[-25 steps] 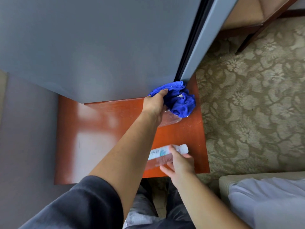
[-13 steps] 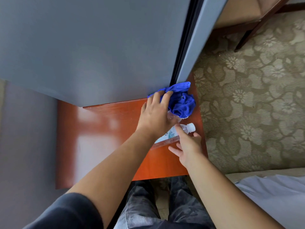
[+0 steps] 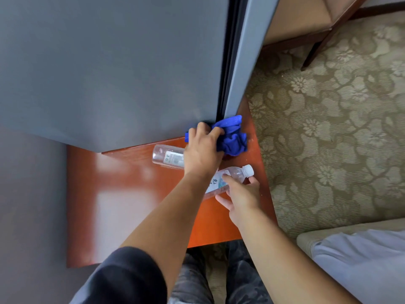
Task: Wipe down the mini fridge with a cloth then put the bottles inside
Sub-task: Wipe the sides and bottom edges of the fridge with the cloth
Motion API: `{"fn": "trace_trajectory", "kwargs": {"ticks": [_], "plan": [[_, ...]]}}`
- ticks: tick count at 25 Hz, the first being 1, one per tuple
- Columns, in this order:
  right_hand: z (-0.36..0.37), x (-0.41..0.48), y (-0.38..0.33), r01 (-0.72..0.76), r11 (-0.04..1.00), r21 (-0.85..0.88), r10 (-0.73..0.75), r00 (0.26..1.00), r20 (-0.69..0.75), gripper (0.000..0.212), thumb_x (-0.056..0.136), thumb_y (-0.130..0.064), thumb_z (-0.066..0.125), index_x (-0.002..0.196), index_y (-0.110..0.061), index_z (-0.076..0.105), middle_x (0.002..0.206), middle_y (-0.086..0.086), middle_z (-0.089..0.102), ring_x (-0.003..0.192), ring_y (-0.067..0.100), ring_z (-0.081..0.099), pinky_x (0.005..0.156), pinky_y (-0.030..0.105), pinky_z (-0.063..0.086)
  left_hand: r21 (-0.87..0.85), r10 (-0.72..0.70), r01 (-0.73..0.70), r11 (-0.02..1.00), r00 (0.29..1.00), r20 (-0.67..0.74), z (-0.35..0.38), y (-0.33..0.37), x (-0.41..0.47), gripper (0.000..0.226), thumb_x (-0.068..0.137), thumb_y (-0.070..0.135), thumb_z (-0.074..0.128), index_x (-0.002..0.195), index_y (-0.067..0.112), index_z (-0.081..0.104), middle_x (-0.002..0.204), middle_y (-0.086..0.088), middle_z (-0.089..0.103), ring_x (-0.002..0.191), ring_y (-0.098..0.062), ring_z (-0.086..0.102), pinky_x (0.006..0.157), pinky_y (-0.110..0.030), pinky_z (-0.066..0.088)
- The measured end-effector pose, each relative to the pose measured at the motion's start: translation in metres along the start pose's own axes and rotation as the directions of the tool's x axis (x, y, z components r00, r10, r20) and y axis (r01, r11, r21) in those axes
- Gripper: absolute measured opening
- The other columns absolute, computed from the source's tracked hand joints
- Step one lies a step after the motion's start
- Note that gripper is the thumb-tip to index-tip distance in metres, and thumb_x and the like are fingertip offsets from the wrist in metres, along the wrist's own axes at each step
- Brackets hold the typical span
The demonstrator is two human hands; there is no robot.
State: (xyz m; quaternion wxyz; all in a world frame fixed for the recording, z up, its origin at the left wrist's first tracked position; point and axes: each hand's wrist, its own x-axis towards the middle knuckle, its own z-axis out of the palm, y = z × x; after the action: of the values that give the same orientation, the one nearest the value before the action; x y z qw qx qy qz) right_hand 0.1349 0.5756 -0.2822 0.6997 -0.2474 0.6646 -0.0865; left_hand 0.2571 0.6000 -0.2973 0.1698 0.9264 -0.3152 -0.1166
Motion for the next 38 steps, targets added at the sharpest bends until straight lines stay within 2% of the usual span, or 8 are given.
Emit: {"fn": "trace_trajectory", "kwargs": {"ticks": [10,20,23,25,29,32,34,38], "plan": [[-0.005,0.001,-0.004,-0.007,0.99,-0.143,0.009,1.0,0.01,0.093,0.091,-0.017,0.078,0.16,-0.036,0.018,0.145,0.016,0.053,0.118,0.032,0.064,0.065,0.048,0.066,-0.257,-0.316,0.271,0.928,0.936,-0.154,-0.029,-0.08,-0.032,0.055,0.07,0.001,0.06,0.12,0.025,0.065,0.114,-0.005,0.048,0.094,-0.023,0.037,0.092,-0.031,0.04],[-0.004,0.016,-0.013,0.107,0.984,-0.146,-0.101,0.994,0.047,0.082,0.093,-0.014,0.075,0.159,-0.028,0.029,0.103,-0.003,0.064,0.117,0.025,0.067,0.089,0.048,0.064,-0.382,-0.221,0.177,0.907,0.973,-0.073,-0.011,-0.012,-0.011,0.058,0.073,-0.001,0.055,0.124,0.024,0.065,0.113,-0.004,0.053,0.098,-0.026,0.042,0.09,-0.027,0.038],[-0.008,0.013,-0.019,0.159,0.95,-0.267,-0.161,0.987,0.016,0.084,0.091,-0.025,0.079,0.159,-0.027,0.03,0.131,0.004,0.061,0.124,0.025,0.061,0.099,0.05,0.058,-0.497,-0.232,0.176,0.85,0.971,-0.054,-0.004,0.004,-0.005,0.05,0.074,-0.001,0.054,0.116,0.023,0.07,0.108,-0.003,0.054,0.099,-0.029,0.048,0.088,-0.024,0.035],[-0.011,0.009,-0.029,0.338,0.84,-0.426,-0.389,0.92,-0.037,0.078,0.088,-0.035,0.08,0.154,-0.027,0.039,0.146,0.007,0.053,0.125,0.02,0.058,0.102,0.039,0.052,-0.585,-0.28,0.179,0.791,0.956,-0.087,-0.005,0.005,-0.006,0.047,0.074,-0.002,0.056,0.113,0.021,0.07,0.107,-0.003,0.055,0.097,-0.025,0.053,0.092,-0.028,0.042],[0.007,-0.009,-0.068,0.555,0.756,-0.347,-0.583,0.812,0.029,0.06,0.086,-0.037,0.078,0.14,-0.03,0.055,0.132,-0.003,0.059,0.108,0.012,0.067,0.088,0.026,0.054,-0.722,-0.57,0.347,0.598,0.818,-0.079,-0.011,0.004,-0.014,0.059,0.074,0.005,0.073,0.128,0.016,0.053,0.129,-0.007,0.042,0.106,-0.022,0.057,0.098,-0.029,0.048],[0.034,-0.011,-0.089,0.363,0.903,-0.229,-0.329,0.928,0.172,0.058,0.089,-0.034,0.078,0.14,-0.022,0.052,0.125,0.001,0.061,0.089,0.011,0.068,0.087,0.031,0.057,-0.765,-0.751,0.608,0.211,0.602,0.271,-0.021,0.009,-0.004,0.074,0.073,0.022,0.082,0.138,0.014,0.048,0.14,-0.008,0.044,0.107,-0.029,0.062,0.09,-0.034,0.052],[0.051,-0.004,-0.095,0.221,0.936,-0.276,-0.156,0.959,0.238,0.054,0.086,-0.036,0.079,0.13,-0.015,0.055,0.125,0.004,0.064,0.098,0.019,0.068,0.081,0.035,0.059,-0.749,-0.661,0.648,-0.135,0.504,0.556,-0.029,0.014,0.007,0.048,0.08,0.02,0.08,0.12,0.009,0.056,0.122,-0.01,0.064,0.09,-0.027,0.066,0.075,-0.034,0.054],[0.076,0.01,-0.096,0.042,0.962,-0.271,0.031,0.965,0.26,0.048,0.091,-0.027,0.076,0.133,-0.014,0.057,0.133,0.018,0.061,0.114,0.044,0.065,0.09,0.066,0.057,-0.72,-0.578,0.603,-0.343,0.469,0.668,-0.025,0.014,0.021,0.038,0.088,0.011,0.071,0.124,0.008,0.057,0.115,-0.016,0.069,0.093,-0.033,0.069,0.081,-0.047,0.061]]}}
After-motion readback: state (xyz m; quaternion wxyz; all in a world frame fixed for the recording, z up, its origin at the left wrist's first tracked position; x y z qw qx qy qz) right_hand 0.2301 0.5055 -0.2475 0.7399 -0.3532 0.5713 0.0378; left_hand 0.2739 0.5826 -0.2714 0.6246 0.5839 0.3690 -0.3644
